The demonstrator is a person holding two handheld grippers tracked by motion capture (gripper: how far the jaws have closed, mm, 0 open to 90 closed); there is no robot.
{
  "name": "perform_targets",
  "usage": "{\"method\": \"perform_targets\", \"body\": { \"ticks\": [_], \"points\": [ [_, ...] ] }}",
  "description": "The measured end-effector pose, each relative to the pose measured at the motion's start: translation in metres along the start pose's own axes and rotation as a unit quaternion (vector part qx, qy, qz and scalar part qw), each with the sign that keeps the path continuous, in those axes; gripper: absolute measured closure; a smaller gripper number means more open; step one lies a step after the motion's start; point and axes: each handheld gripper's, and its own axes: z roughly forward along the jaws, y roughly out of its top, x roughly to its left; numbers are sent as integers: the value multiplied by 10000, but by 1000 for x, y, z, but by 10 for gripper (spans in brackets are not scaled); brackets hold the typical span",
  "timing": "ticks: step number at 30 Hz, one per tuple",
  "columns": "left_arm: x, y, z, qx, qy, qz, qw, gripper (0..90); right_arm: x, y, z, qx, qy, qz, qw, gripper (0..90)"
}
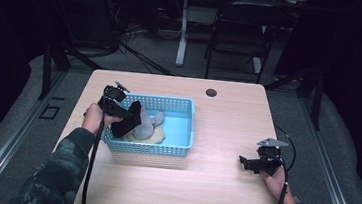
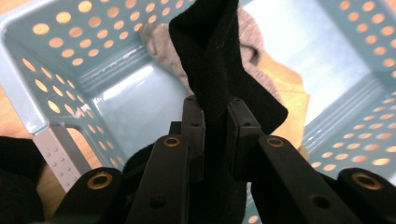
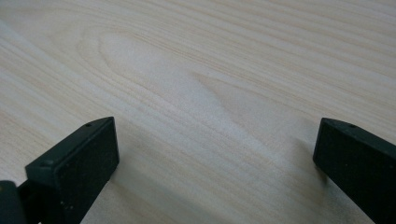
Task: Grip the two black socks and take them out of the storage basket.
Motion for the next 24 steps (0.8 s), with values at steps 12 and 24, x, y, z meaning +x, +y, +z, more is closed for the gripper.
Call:
{"method": "perform_targets", "body": {
  "ticks": [12, 24],
  "points": [
    [-5, 24, -30, -185, 45, 141, 9997, 794, 0, 0, 0, 3, -1, -1, 10000, 0],
    [-11, 44, -64, -247, 180, 282, 9991, 794, 0, 0, 0, 3, -3, -3, 10000, 0]
  ]
}}
